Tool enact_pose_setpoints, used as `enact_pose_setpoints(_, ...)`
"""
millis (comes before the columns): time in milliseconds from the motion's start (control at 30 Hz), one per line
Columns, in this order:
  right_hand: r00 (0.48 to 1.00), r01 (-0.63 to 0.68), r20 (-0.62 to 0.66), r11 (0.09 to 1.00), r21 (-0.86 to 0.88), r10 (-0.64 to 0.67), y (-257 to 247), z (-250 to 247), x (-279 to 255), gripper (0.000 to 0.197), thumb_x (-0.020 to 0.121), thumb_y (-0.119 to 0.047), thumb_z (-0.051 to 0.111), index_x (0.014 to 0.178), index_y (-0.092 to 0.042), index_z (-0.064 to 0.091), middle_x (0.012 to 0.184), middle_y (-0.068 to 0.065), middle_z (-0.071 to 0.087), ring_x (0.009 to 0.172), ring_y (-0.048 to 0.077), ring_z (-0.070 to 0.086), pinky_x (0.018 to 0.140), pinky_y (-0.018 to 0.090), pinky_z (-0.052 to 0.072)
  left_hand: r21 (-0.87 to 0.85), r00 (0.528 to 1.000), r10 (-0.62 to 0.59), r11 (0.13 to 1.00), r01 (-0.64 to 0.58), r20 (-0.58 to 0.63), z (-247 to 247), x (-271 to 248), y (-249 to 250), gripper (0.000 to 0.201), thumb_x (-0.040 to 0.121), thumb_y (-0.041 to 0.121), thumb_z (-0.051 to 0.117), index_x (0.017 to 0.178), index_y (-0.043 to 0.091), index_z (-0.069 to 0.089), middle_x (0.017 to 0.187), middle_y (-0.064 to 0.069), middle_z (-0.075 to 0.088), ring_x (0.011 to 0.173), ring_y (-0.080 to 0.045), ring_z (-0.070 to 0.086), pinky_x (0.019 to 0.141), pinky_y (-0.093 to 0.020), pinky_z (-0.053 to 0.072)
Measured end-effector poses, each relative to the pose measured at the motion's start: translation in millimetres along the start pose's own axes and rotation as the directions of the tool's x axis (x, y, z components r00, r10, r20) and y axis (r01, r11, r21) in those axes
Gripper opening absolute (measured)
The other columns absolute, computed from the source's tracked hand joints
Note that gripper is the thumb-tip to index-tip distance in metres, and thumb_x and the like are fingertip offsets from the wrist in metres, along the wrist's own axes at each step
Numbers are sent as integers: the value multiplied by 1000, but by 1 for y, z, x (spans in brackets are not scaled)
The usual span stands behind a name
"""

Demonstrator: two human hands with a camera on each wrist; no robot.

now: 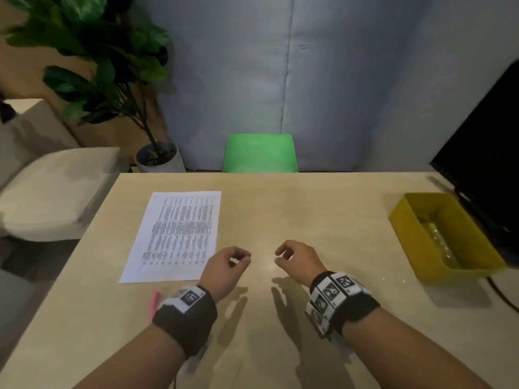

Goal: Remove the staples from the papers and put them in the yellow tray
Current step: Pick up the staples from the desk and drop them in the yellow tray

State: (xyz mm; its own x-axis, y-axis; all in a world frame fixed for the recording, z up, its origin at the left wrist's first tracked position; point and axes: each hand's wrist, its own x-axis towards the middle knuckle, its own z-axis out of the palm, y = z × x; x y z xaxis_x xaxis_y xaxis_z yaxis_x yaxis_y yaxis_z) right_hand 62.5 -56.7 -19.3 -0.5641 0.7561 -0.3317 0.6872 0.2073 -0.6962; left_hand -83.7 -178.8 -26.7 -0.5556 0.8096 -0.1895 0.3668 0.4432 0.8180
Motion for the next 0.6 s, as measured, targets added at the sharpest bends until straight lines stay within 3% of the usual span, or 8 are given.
enact_pose_setpoints(167, 991, -112, -84, 990, -85, 105, 77, -61, -12, 12, 86, -20, 62, 97, -18, 66, 88, -1, 61, 79, 14, 56, 68, 21, 39, 128, 997, 26, 991, -34, 68, 54, 3, 19, 10, 86, 29, 62, 95, 25, 68, 99, 4, 65, 73, -7, 57, 77, -26, 48)
enact_pose_setpoints(300, 984, -174, -73, 970, -171, 163, 124, -88, -24, 15, 85, -20, 63, 100, -19, 67, 94, 1, 62, 83, 16, 58, 75, 24, 46, 296, 989, 4, 954, -50, 151, 92, 7, 29, 20, 88, 31, 59, 103, 23, 69, 101, 2, 59, 85, -14, 60, 84, -28, 48)
enact_pose_setpoints(500, 988, -153, -20, 947, -281, 154, 164, -105, -29, 14, 84, -23, 64, 97, -21, 67, 102, 2, 59, 90, 19, 61, 81, 28, 50, 487, 967, -45, 869, -86, 250, 132, 13, 32, 27, 91, 34, 51, 112, 28, 67, 105, 0, 54, 99, -20, 60, 83, -27, 43)
enact_pose_setpoints(600, 990, -112, 44, 943, -314, 132, 173, -107, -31, 20, 80, -22, 70, 99, -17, 67, 105, 3, 59, 96, 21, 61, 85, 32, 51, 540, 970, -39, 835, -100, 241, 142, 13, 33, 29, 91, 34, 48, 113, 30, 67, 107, 0, 53, 101, -20, 57, 84, -28, 43)
